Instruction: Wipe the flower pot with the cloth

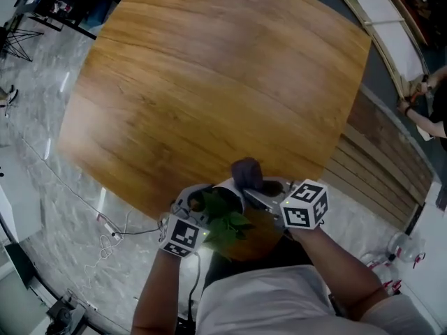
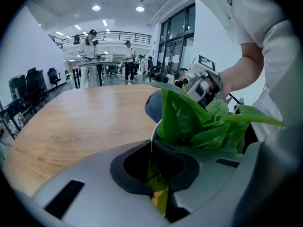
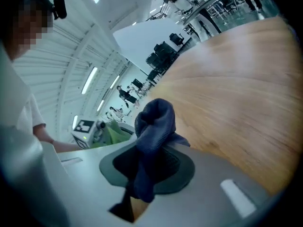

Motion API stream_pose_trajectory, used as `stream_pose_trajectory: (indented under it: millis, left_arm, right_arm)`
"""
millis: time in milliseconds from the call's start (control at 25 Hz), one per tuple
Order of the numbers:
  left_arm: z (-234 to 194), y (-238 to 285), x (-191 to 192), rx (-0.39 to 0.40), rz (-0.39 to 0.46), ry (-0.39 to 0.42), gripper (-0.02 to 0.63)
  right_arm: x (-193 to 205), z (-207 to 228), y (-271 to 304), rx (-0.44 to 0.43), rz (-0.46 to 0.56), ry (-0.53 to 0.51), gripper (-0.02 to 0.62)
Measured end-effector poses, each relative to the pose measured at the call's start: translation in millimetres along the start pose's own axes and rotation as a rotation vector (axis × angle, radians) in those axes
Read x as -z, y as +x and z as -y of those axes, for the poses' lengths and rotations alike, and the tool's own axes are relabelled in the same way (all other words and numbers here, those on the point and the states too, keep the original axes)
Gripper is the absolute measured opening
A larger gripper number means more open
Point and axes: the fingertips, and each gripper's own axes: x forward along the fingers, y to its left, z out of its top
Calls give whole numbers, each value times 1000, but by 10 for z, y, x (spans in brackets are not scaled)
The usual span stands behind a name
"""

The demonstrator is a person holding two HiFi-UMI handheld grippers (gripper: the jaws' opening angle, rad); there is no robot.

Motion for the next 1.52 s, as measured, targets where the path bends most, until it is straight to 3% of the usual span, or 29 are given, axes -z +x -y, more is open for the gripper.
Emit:
stream_pose_trajectory:
  millis: [80, 160, 360, 520, 760, 840, 1000, 1120, 1400, 1520]
  left_arm:
    - [28, -1, -44, 5, -13, 65, 18]
    - [73, -12, -88, 15, -14, 125, 18]
    - [203, 11, -213, 31, 5, 246, 18]
    - [222, 60, -185, 23, 8, 247, 18]
    - [149, -11, -110, 10, -5, 174, 19]
    - [131, -35, -112, 3, -4, 151, 18]
    - [65, 5, -128, -13, 17, 91, 18]
    - [-2, 28, -86, -20, 35, 34, 18]
    - [-175, -60, 115, -27, 5, -283, 18]
    - [-259, -70, 127, -40, 17, -390, 18]
  right_arm:
    - [-113, -234, -26, -72, 20, 16, 63]
    - [-111, -248, -25, -83, 17, 21, 63]
    - [199, 392, 116, 88, -90, -69, 61]
    - [284, 495, 171, 104, -120, -65, 61]
    - [-21, -186, -52, -57, -54, -7, 61]
    - [16, -118, -36, -33, -59, -13, 61]
    - [265, 436, 91, 86, -88, 5, 61]
    - [325, 558, 166, 114, -85, 5, 61]
    - [55, -253, -88, -34, -43, 30, 61]
    - [72, -190, -79, -29, -31, 41, 61]
